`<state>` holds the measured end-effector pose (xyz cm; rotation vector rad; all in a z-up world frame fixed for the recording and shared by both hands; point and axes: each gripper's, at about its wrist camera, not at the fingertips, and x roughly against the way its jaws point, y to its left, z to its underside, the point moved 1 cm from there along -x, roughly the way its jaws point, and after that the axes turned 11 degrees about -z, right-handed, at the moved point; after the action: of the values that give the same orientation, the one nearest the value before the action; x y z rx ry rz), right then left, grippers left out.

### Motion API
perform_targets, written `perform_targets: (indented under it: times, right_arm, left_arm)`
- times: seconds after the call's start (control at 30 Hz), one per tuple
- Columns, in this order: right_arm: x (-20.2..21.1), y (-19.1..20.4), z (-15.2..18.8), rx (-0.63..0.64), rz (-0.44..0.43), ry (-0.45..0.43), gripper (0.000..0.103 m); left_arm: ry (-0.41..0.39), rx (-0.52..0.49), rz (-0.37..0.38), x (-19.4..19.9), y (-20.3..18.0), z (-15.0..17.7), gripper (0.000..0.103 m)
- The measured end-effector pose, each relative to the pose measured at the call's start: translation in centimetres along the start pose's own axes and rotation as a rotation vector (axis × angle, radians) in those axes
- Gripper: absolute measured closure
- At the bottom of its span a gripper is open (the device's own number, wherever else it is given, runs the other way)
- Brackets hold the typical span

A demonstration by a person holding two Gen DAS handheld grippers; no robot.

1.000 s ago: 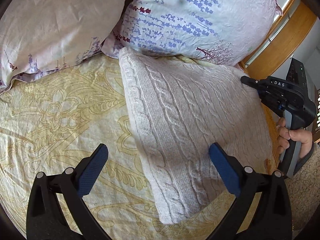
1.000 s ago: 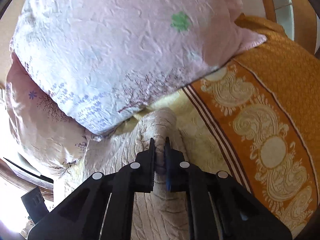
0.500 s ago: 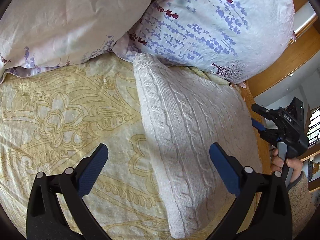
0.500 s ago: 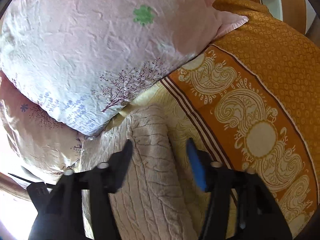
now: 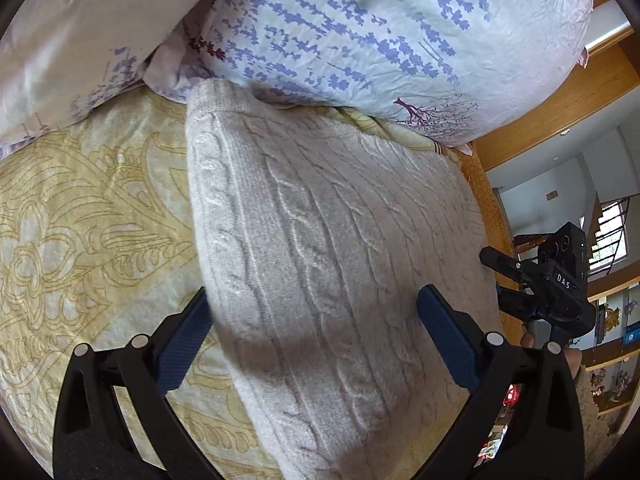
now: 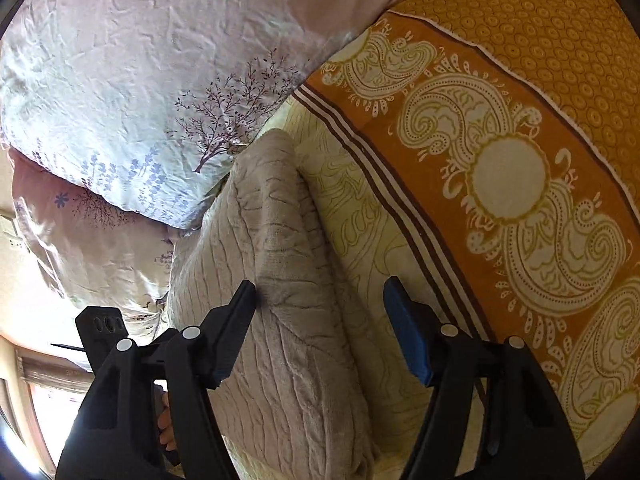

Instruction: Fold small clothes

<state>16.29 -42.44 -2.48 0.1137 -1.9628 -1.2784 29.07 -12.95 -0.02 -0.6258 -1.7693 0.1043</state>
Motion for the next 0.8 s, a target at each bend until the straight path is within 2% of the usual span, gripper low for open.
perform_targets:
  times: [0.1, 0.23, 0.37, 0.47, 0.8]
  right_arm:
    - [-0.4, -0.2, 0.1, -0.009, -0.048, 0.018, 0.035]
    - [-1.7, -0.4, 0.7, -0.026, -0.106, 0.063, 0.05]
    - [-2.5, -0.7, 0.9, -0.045, -0.157, 0.057, 0.05]
    - [-2.6, -1.2, 1.4, -0.053, -0.196, 0.072, 0.054]
    - [-3.2, -0.3, 1.1, -0.037, -0.183, 0.105, 0.054]
  left_arm:
    - [0.0, 0.007, 0.006, -0.3, -0.1, -0.4, 0.004]
    - [0.008, 0.044, 0.039, -0.5, 0.4, -0.9, 0.004]
    - [0.004, -0.019, -0.047, -0.2, -0.4, -0.6, 0.009]
    - [0.001, -0.018, -0.057, -0.3, -0.5, -0.7, 0.009]
    - [0.003, -0.051, -0.078, -1.5, -1.4, -1.3, 0.005]
